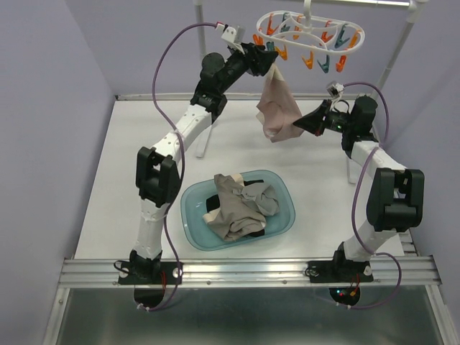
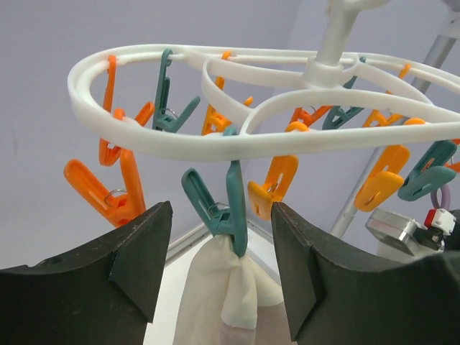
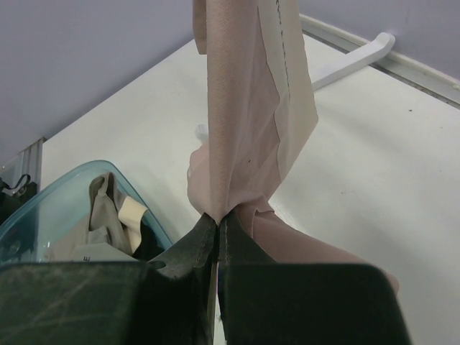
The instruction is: Remove the underwear clipped to the hanger
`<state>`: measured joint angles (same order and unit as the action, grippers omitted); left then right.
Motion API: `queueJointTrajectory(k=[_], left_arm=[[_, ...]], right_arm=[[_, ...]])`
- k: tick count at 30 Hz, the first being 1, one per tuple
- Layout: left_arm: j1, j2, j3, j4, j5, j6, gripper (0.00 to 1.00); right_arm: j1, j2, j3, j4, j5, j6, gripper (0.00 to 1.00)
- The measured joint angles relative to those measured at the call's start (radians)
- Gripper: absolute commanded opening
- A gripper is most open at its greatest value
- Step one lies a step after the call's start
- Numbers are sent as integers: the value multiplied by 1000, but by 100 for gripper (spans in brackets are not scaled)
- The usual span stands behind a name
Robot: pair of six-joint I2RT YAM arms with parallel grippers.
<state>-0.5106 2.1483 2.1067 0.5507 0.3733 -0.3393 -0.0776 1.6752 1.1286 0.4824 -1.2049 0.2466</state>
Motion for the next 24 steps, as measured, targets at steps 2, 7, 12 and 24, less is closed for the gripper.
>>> queueJointTrajectory(k=[2,7,12,24], left_arm=[[-1,13,24,3,-4,-6,65],[-6,47,67,5,-16,-28,57],[-6,71,99,7,-32,-50,32],[-7,82,119,7,-42,-82,25]], right_arm=[[0,0,0,0,0,0,1],[0,0,0,0,0,0,0],[0,0,0,0,-2,0,1],[0,-3,-19,-3,-5,0,0]])
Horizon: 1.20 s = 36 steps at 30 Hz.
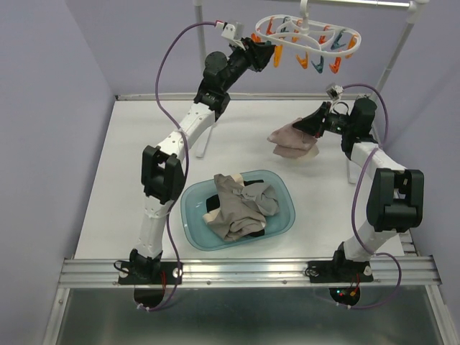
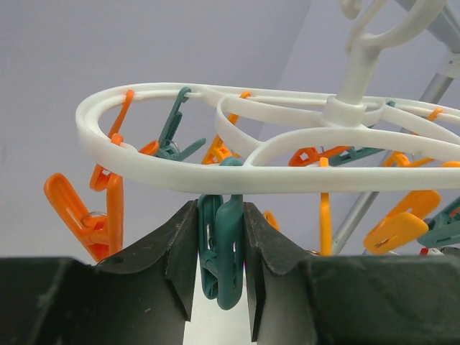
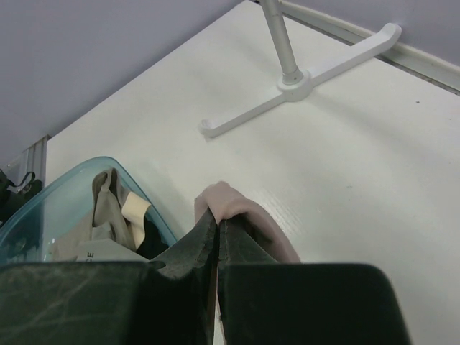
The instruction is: Remove the underwear clipped to the hanger
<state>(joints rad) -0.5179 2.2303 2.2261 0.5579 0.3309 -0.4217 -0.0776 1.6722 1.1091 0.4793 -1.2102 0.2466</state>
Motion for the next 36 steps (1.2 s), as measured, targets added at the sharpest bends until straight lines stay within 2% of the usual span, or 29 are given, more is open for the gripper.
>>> queueJointTrajectory(k=[1,2,3,4,5,10,11,13,15,22,26,32,36], left_arm=[[0,0,0,0,0,-1,29],[0,0,0,0,0,-2,36],[0,0,0,0,0,-2,48],[0,0,0,0,0,-3,52],[0,0,0,0,-2,-4,59],[0,-9,-40,14,-10,-3,74],[0,-17,-63,15,-13,-2,81],[0,-32,-98,17,-21,7,86],[0,-63,-145,11,-29,22,95],[0,-213,-298,4,-60,115,98],[1,-309,-366,3,-74,164,98],[3,-466,-519,8,-104,254,99],[6,-560,-661,5,-129,305,99]], right_arm=[[0,0,0,0,0,0,1],[0,0,0,0,-1,0,1],[0,0,0,0,-1,0,1],[0,0,0,0,-1,0,1],[0,0,0,0,-1,0,1],[0,0,0,0,-1,0,0],[0,0,0,0,-1,0,1],[0,-1,-3,0,-1,-2,1],[0,-4,-11,0,-1,-5,0],[0,-38,-61,-2,7,-34,1],[0,-61,-84,-46,26,-85,8],[0,-113,-140,-136,90,-209,24],[0,-148,-210,-160,142,-264,43]])
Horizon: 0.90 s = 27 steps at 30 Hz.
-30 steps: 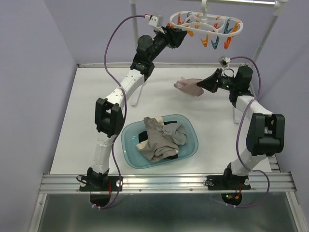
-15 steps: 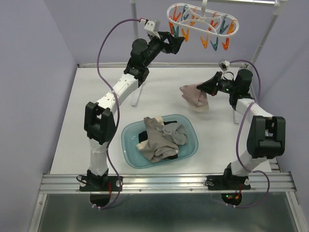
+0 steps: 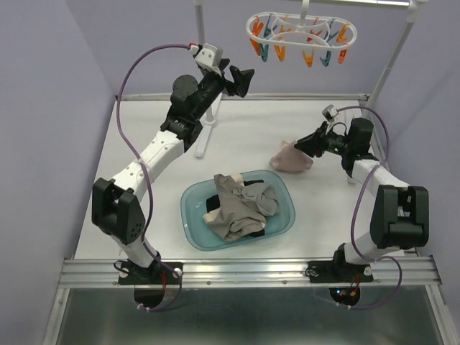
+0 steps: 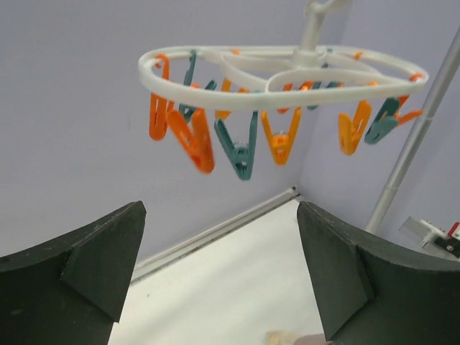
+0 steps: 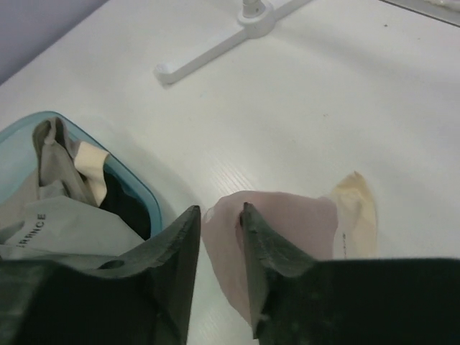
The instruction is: Remove the underwear clipped to the hanger
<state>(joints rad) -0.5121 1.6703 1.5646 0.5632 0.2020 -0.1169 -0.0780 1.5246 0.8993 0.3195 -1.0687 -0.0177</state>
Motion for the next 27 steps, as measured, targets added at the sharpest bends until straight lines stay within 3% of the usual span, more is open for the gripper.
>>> queueJointTrajectory(k=[3,6,9,17,20,27], left_arm=[[3,-71,-128,-5,-20,28,99],[6,-123,-223,-11,-39,35,99],[11,-190,-336,-16,-31,35,99],[-2,-262,-513,-5,83,31,95],[-55,-257,-550,-11,87,39,95],[-225,-173,-549,-23,27,43,95]], right_arm=[[0,-30,-62,-18,52,-41,61],[0,-61,-90,-74,125,-86,73],[0,-115,-95,-138,226,-143,100],[0,-364,-152,-209,532,-122,100],[0,-433,-158,-259,671,-75,100],[-40,-559,-216,-346,780,-64,100]])
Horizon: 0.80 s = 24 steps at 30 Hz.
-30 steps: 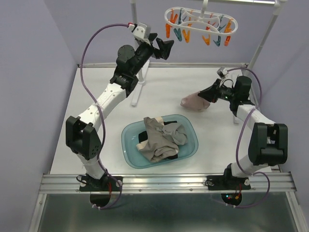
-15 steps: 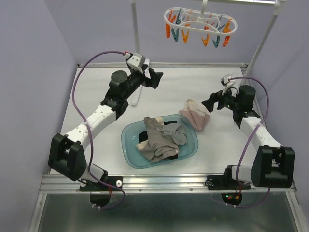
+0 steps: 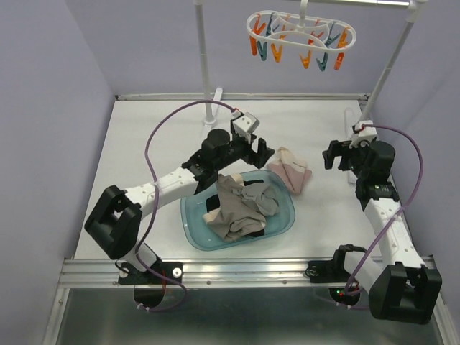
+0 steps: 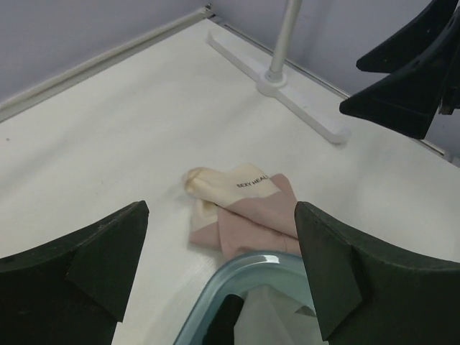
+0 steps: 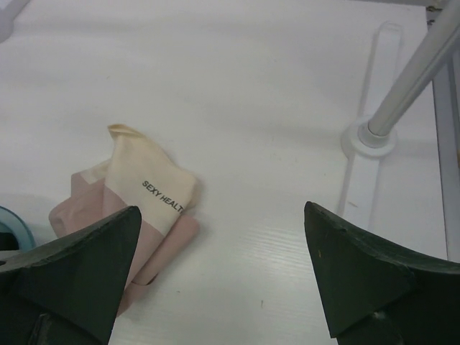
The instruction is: Remove the underwear clipped to the hanger
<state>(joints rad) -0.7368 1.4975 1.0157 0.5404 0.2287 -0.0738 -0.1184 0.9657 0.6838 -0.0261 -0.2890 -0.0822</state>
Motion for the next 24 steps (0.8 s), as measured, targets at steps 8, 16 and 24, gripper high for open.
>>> queueJointTrajectory(k=[8,16,24], left_arm=[[-107,200,113,-122,-251,-126,97],[-168,354,310,-251,-422,-269,98],[-205,494,490,-345,-472,-366,95]], right_arm=[[-58,50,-4,-31,66,23,100],[-58,51,-4,-36,101,39,100],[-59,51,-4,-36,116,48,100]])
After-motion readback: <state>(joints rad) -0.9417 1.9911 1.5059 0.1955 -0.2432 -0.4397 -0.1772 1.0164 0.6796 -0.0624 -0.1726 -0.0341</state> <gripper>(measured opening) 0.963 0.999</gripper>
